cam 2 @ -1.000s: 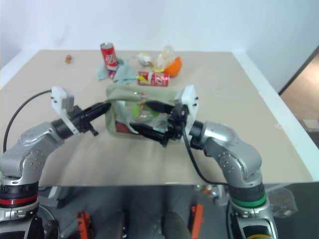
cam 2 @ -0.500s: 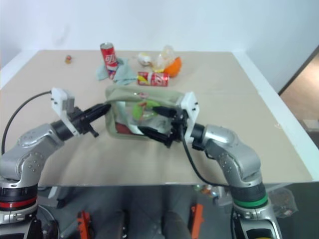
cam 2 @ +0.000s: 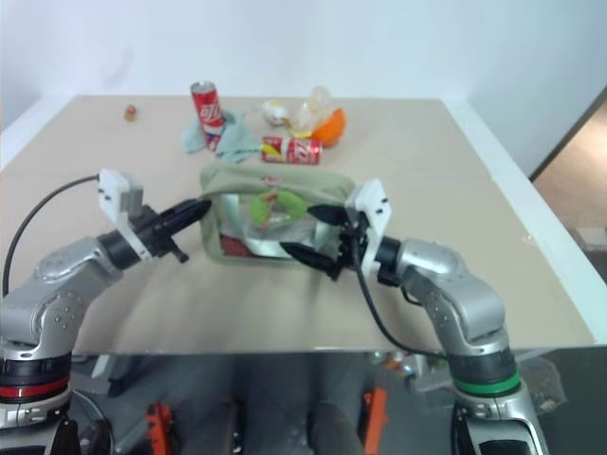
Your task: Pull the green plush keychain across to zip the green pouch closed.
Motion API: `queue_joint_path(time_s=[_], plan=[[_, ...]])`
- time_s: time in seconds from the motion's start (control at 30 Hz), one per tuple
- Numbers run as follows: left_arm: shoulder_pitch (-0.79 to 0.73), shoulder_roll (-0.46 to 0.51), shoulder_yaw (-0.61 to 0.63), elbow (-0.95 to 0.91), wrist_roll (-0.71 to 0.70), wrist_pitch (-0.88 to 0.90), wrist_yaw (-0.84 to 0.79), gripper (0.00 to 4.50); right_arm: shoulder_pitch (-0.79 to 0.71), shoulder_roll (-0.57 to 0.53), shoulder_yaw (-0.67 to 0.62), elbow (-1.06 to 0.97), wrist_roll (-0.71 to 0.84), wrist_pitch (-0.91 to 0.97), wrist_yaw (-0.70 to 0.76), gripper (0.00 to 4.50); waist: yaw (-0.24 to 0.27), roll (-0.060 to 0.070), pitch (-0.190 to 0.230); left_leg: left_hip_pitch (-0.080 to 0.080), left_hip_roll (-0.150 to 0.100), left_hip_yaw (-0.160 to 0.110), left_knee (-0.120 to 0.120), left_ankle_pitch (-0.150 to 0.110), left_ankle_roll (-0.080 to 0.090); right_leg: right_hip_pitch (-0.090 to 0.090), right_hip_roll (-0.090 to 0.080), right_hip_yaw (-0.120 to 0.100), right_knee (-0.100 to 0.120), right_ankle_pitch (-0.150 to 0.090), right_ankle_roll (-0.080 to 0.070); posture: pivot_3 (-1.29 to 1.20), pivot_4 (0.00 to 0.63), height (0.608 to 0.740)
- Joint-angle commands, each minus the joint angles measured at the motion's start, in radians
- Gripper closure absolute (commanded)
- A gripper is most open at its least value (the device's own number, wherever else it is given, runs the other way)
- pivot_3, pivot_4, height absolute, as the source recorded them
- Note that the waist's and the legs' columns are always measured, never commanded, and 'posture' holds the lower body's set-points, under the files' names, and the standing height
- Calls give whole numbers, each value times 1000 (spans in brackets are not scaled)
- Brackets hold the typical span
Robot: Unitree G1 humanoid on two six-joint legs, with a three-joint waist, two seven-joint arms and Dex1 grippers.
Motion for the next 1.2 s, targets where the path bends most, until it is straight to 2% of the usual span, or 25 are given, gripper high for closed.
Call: queue_joint_path(time_s=[0.03, 0.17, 0.2, 0.27, 0.3, 0.37, 0.53, 0.63, 0.9, 1.2], plan=[[-10, 3, -6, -42, -15, -3, 1, 4500, -31, 5, -16, 3, -9, -29, 3, 22, 0, 0, 0, 0, 0, 0, 0, 0, 0, 0, 0, 0, 0, 0, 0, 0, 150, 740], [-1, -4, -13, -51, -15, -4, 5, 4500, -74, 38, 11, 25, -19, -34, 1, 22, -1, 0, 0, 0, 0, 0, 0, 0, 0, 0, 1, 0, 0, 0, 0, 0, 150, 740], [0, -6, -16, -53, -14, -3, 7, 4500, -88, 51, 16, 33, -18, -31, -1, 419, -1, 0, 0, 0, 0, 0, 0, 0, 0, -1, 1, 0, 0, 0, 0, 0, 150, 740], [-1, -10, -20, -54, -13, -4, 9, 4500, -110, 74, 24, 50, -25, -30, -4, 734, -1, 0, 0, 0, 0, 0, 0, 0, 0, 0, 1, 0, 0, 0, 0, 0, 150, 740], [-1, -11, -20, -53, -13, -4, 10, 4500, -117, 81, 26, 56, -29, -30, -5, 1271, -1, 0, 0, 0, 0, 0, 0, 0, 0, 0, 0, 0, 0, 0, 0, 0, 150, 740], [-2, -12, -22, -53, -13, -5, 12, 4500, -126, 95, 33, 69, -35, -35, -2, 1709, 0, 0, 0, 0, 0, 0, 0, 0, 0, 0, 0, 0, 0, 0, 0, 0, 150, 740], [-4, -15, -24, -54, -15, -6, 22, 4500, -139, 112, 40, 103, -57, -44, 4, 3613, 0, 0, 0, -1, 0, 0, 0, 0, 0, -1, 0, 0, 0, 0, 0, 0, 150, 740], [-7, -15, -24, -50, -14, -7, 23, 4500, -139, 114, 38, 113, -64, -48, 10, 4479, 0, 0, 0, 0, 0, 0, 0, 0, 0, -1, 0, 0, 0, 0, 0, 0, 150, 740], [-22, -25, -30, -38, -15, -6, 24, 4500, -158, 92, 3, 70, -31, -35, 43, 4479, 0, 0, 0, 0, 0, 0, 0, 0, 0, 0, 0, 0, 0, 0, 0, 0, 150, 740], [-30, -40, -44, -21, -6, -13, 19, 4500, -230, 17, -41, 42, 28, -17, 101, 4479, 0, 0, 0, -1, 0, 0, 0, 0, 0, -1, 0, 0, 0, 0, 0, 0, 150, 740]])
